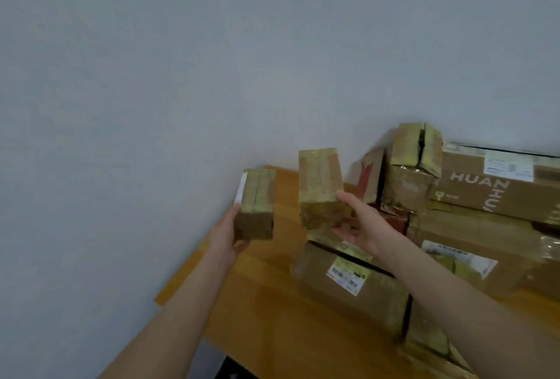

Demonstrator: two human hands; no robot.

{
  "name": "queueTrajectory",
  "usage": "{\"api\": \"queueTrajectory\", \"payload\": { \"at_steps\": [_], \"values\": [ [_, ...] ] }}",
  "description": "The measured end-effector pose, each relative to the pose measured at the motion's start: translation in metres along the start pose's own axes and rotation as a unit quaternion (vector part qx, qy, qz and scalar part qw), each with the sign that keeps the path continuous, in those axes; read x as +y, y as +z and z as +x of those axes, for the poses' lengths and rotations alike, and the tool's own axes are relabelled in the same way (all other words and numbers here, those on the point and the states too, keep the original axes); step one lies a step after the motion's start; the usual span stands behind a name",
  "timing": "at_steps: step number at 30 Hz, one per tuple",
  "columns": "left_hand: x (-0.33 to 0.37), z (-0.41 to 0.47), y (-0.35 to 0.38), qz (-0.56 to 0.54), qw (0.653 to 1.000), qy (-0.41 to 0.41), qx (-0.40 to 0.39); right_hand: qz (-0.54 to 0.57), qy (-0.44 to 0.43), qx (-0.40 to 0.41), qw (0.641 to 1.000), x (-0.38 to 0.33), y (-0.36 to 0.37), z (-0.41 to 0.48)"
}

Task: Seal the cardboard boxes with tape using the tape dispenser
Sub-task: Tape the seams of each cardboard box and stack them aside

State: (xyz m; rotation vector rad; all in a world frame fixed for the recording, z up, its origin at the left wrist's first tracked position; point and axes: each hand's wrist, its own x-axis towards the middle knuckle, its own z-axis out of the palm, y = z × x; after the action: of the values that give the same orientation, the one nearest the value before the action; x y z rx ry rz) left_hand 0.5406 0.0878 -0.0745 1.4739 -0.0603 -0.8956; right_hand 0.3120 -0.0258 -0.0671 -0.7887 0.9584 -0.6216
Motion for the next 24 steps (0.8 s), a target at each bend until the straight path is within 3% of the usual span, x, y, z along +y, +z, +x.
{"api": "queueTrajectory", "payload": {
  "at_steps": [17,24],
  "values": [
    [0.048,0.193,0.034,0.120,0.991,0.014,-0.052,0.038,0.057,0.105,0.992,0.006,0.073,0.165],
    [0.051,0.291,0.058,0.156,0.981,-0.048,-0.100,0.056,0.081,0.176,0.979,0.023,0.104,0.238]
  ]
}}
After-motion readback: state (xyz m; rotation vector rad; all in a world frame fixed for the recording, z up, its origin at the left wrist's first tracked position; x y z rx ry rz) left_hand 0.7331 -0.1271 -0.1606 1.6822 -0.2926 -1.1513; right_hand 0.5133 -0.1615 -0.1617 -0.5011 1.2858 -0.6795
